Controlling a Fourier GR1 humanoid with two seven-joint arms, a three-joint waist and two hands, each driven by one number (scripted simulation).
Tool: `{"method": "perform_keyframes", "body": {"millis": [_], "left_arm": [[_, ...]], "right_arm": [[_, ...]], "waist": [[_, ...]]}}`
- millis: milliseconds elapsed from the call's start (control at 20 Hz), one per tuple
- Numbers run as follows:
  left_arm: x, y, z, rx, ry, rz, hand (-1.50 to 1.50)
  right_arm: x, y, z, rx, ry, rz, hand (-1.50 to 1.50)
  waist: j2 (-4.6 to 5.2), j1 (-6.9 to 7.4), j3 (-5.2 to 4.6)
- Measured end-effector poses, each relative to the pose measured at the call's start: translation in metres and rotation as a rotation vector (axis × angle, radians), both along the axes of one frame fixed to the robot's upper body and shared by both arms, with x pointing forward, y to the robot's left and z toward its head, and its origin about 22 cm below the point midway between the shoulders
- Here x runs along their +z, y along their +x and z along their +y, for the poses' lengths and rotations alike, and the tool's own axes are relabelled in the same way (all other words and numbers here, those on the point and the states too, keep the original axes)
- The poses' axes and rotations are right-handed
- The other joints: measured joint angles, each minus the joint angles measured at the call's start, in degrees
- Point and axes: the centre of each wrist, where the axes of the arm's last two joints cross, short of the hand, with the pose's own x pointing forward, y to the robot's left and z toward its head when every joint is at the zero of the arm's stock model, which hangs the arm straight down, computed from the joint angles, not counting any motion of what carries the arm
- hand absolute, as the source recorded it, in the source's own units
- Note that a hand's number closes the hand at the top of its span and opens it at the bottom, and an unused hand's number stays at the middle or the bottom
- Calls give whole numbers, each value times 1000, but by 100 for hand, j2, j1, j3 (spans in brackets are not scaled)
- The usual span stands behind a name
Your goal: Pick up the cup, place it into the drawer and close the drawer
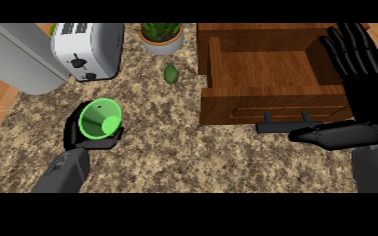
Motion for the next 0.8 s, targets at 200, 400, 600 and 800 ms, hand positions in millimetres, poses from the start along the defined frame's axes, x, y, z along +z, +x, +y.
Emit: {"method": "perform_keyframes", "body": {"millis": [200,400,600,800], "left_arm": [[14,25,-32,-29,-27,-62,150],[42,55,-51,-102,-8,-123,150],[82,86,-79,-168,2,-202,150],[126,109,-117,-254,19,-235,150]], "right_arm": [[-2,-3,-4,-4,-4,3,-150],[-7,-4,-7,-12,-9,10,-150],[-5,-3,-4,-22,-11,14,-150],[-7,-6,-9,-32,-13,14,-150]], "waist": [[-24,30,10],[-45,79,18],[-67,127,23],[-88,151,26]]}}
